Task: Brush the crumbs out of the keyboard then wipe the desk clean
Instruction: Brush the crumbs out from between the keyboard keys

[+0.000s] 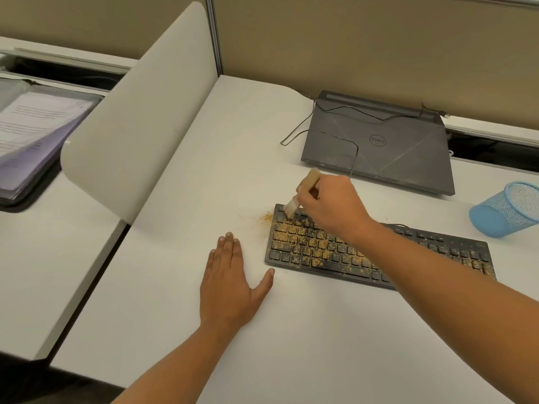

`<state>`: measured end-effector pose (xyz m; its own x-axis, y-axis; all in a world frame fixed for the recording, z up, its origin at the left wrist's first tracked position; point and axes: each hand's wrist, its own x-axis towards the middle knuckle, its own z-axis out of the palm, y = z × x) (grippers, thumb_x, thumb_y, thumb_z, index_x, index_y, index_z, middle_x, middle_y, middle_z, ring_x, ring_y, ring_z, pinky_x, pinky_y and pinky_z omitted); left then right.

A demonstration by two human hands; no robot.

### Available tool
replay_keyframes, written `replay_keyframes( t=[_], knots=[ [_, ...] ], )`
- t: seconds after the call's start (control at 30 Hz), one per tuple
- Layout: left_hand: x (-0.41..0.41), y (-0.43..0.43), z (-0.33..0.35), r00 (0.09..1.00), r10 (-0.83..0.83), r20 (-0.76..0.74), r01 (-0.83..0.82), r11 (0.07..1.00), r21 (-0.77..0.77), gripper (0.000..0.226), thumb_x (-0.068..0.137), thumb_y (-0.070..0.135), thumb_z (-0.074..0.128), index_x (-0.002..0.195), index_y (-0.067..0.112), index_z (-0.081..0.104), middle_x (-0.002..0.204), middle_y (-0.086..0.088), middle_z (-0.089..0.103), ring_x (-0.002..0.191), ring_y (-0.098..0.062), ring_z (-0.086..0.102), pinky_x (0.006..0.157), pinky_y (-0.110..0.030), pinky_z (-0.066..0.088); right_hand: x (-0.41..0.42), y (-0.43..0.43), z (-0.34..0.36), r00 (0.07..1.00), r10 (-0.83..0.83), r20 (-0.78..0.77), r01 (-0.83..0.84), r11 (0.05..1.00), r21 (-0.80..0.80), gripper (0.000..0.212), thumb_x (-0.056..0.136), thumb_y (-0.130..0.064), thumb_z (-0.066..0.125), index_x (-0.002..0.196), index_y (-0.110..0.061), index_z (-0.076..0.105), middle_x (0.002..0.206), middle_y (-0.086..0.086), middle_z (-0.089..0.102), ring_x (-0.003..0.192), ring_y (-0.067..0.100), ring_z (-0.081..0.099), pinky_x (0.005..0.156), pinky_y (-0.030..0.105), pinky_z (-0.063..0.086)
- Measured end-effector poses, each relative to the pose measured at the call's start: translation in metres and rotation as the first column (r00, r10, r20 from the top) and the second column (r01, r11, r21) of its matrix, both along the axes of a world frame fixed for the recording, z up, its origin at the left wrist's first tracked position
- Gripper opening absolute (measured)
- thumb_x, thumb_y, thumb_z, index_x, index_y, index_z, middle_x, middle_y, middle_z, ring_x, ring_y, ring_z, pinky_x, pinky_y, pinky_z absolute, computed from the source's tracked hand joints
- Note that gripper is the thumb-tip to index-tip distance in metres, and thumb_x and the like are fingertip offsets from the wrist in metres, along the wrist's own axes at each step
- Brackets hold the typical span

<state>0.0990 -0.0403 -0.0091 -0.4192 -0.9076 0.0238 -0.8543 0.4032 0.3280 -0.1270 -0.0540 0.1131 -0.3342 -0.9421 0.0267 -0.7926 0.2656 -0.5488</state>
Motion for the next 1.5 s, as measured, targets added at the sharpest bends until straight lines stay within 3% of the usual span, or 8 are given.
replay_keyframes(
  t=[0.23, 0.4, 0.67, 0.8, 0.9, 1.0, 1.17, 1.5],
  knots=[
    [0.000, 0.001, 0.002, 1.000, 0.008, -0.021, -0.007, 1.000, 0.006, 0.096, 0.086, 0.075, 0.026, 0.154, 0.007, 0.024, 0.163, -0.005, 0.016, 0.151, -0.014, 0.007, 0.122, -0.029, 0.003, 0.012, 0.014, -0.010, 0.998, -0.035, 0.061, 0.037, 0.999, -0.026, 0.026, 0.098, -0.025, 0.051, 0.084, -0.015, 0.070, 0.054, -0.018, 0.053, 0.046, 0.003, 0.051, 0.044, 0.013, 0.029],
    [0.000, 0.001, 0.002, 1.000, 0.006, -0.025, -0.006, 1.000, 0.009, 0.097, 0.085, 0.076, 0.024, 0.154, 0.007, 0.023, 0.163, -0.005, 0.015, 0.151, -0.015, 0.005, 0.121, -0.029, 0.002, 0.016, 0.019, -0.009, 0.985, 0.173, -0.015, -0.171, 0.983, 0.067, 0.025, 0.102, -0.028, 0.046, 0.098, -0.016, 0.068, 0.065, -0.021, 0.051, 0.053, -0.001, 0.049, 0.048, 0.013, 0.028],
    [0.000, 0.002, 0.001, 1.000, 0.012, -0.025, -0.012, 1.000, -0.002, 0.096, 0.086, 0.075, 0.026, 0.153, 0.006, 0.026, 0.163, -0.006, 0.018, 0.151, -0.015, 0.008, 0.122, -0.032, 0.007, 0.018, 0.016, -0.010, 0.982, 0.188, 0.001, -0.188, 0.981, 0.040, 0.026, 0.101, -0.026, 0.047, 0.093, -0.014, 0.068, 0.065, -0.027, 0.051, 0.063, -0.011, 0.055, 0.053, 0.008, 0.035],
    [-0.001, 0.002, 0.001, 1.000, 0.010, -0.024, -0.010, 1.000, -0.007, 0.095, 0.086, 0.075, 0.026, 0.153, 0.007, 0.025, 0.163, -0.006, 0.017, 0.151, -0.014, 0.007, 0.122, -0.032, 0.007, 0.014, 0.010, -0.009, 0.991, 0.133, -0.033, -0.134, 0.991, -0.030, 0.027, 0.100, -0.030, 0.047, 0.100, -0.016, 0.070, 0.080, -0.007, 0.069, 0.069, 0.009, 0.060, 0.064, 0.027, 0.047],
    [0.000, 0.002, 0.000, 1.000, 0.010, -0.023, -0.011, 1.000, -0.008, 0.096, 0.086, 0.075, 0.026, 0.153, 0.006, 0.026, 0.163, -0.006, 0.017, 0.151, -0.015, 0.007, 0.122, -0.032, 0.007, 0.016, 0.010, -0.009, 0.974, 0.223, -0.048, -0.219, 0.973, 0.080, 0.025, 0.102, -0.029, 0.047, 0.101, -0.017, 0.069, 0.073, -0.019, 0.058, 0.062, 0.000, 0.051, 0.056, 0.017, 0.036],
    [0.000, 0.002, 0.000, 1.000, 0.013, -0.028, -0.014, 1.000, -0.010, 0.096, 0.086, 0.074, 0.027, 0.153, 0.006, 0.026, 0.162, -0.006, 0.018, 0.151, -0.015, 0.009, 0.122, -0.033, 0.008, 0.017, 0.008, -0.011, 0.976, 0.218, 0.018, -0.218, 0.975, 0.049, 0.023, 0.101, -0.027, 0.049, 0.106, -0.019, 0.070, 0.087, -0.009, 0.070, 0.070, 0.007, 0.058, 0.063, 0.022, 0.045],
    [0.000, 0.002, 0.000, 1.000, 0.014, -0.026, -0.014, 1.000, -0.011, 0.095, 0.086, 0.074, 0.028, 0.152, 0.006, 0.028, 0.162, -0.007, 0.020, 0.151, -0.016, 0.010, 0.123, -0.034, 0.011, 0.016, 0.010, -0.012, 0.983, 0.184, -0.012, -0.183, 0.981, 0.068, 0.026, 0.101, -0.027, 0.047, 0.095, -0.017, 0.070, 0.071, -0.016, 0.062, 0.054, 0.000, 0.047, 0.050, 0.011, 0.029],
    [0.000, 0.003, -0.001, 1.000, 0.011, -0.020, -0.012, 1.000, -0.024, 0.094, 0.087, 0.074, 0.028, 0.151, 0.005, 0.030, 0.161, -0.008, 0.022, 0.150, -0.017, 0.013, 0.122, -0.035, 0.013, 0.010, 0.010, -0.018, 0.994, 0.097, 0.047, -0.099, 0.995, 0.033, 0.028, 0.099, -0.028, 0.049, 0.089, -0.014, 0.071, 0.069, -0.013, 0.063, 0.050, 0.004, 0.048, 0.048, 0.016, 0.031]
  ],
)
